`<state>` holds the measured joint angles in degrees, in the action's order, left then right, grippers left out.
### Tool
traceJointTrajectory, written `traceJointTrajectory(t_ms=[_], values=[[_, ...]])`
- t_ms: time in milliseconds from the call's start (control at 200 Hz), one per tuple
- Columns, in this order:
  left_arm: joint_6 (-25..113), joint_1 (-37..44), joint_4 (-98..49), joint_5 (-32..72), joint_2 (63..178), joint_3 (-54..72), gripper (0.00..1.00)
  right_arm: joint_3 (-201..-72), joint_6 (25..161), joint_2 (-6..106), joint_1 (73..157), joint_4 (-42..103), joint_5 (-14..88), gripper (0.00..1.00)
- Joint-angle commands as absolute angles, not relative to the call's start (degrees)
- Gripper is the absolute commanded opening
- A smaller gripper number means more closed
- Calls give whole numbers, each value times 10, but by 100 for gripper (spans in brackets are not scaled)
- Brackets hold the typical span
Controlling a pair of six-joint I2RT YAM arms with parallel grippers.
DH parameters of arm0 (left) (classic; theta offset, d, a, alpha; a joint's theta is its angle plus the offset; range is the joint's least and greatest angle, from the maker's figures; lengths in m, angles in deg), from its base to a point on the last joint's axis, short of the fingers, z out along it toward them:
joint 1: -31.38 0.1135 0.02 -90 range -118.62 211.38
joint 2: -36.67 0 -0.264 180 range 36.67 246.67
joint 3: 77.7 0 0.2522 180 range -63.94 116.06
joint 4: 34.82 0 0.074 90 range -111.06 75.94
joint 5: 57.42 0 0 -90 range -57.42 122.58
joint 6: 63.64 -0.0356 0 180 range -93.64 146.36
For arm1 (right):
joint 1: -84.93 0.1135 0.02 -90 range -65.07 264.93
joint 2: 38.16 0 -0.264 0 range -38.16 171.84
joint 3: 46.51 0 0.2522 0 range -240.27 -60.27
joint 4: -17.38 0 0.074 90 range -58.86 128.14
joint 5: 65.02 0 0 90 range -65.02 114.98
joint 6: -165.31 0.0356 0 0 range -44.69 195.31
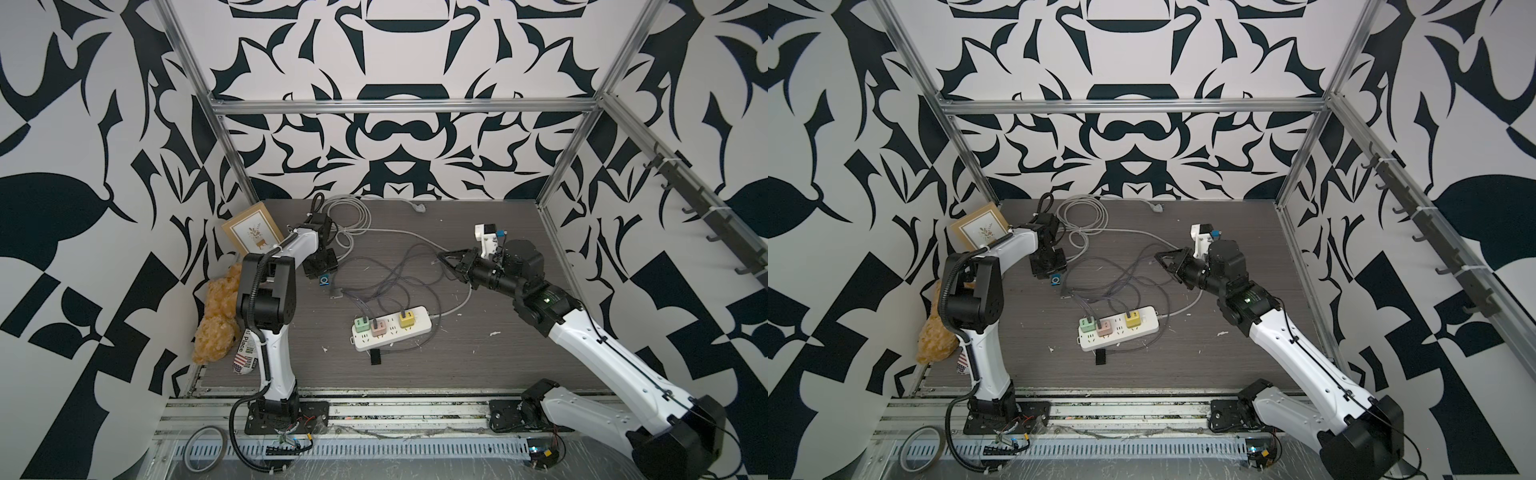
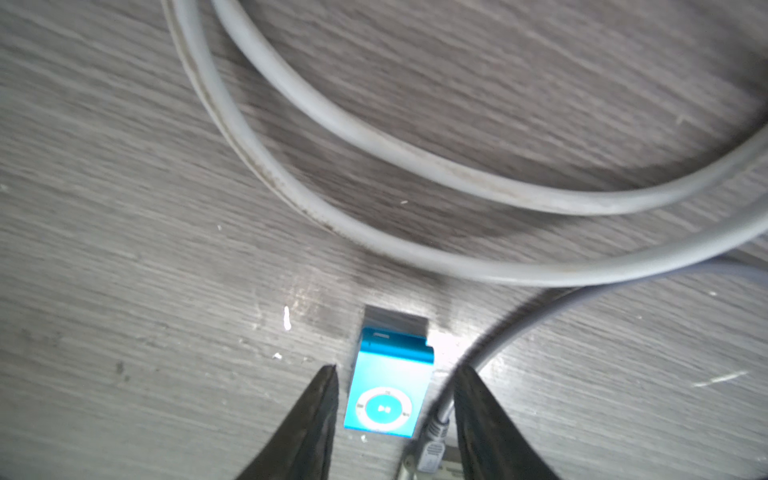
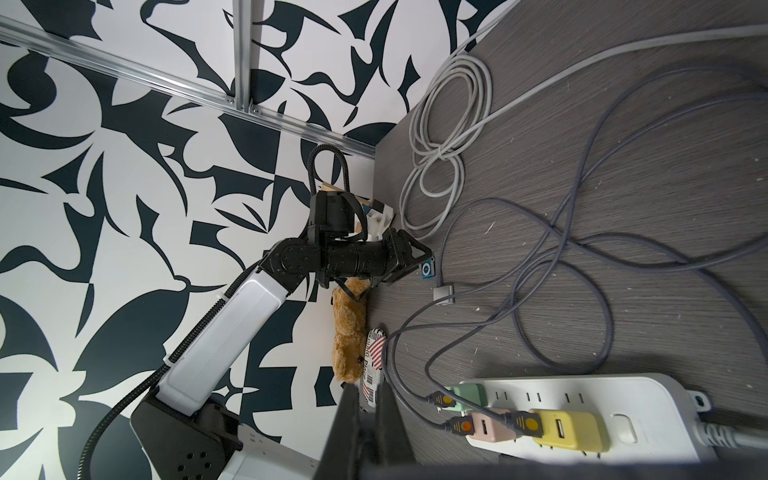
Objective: Charge mp3
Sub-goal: Pick up the MP3 player from the center of the board.
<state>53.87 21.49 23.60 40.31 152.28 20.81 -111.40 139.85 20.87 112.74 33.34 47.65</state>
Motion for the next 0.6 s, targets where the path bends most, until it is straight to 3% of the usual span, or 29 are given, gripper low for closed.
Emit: traceJointTrajectory(t_ms=[0,260,595], values=[[533,213,249,406,1539,214,49,-1114,1398,191,1125,311,467,0],[535,213,238,407,1549,212,47,-1115,1399,191,1125,311,467,0],[539,213,228,405,1559,207,35,-1113,1398,179,1125,318,461,0]])
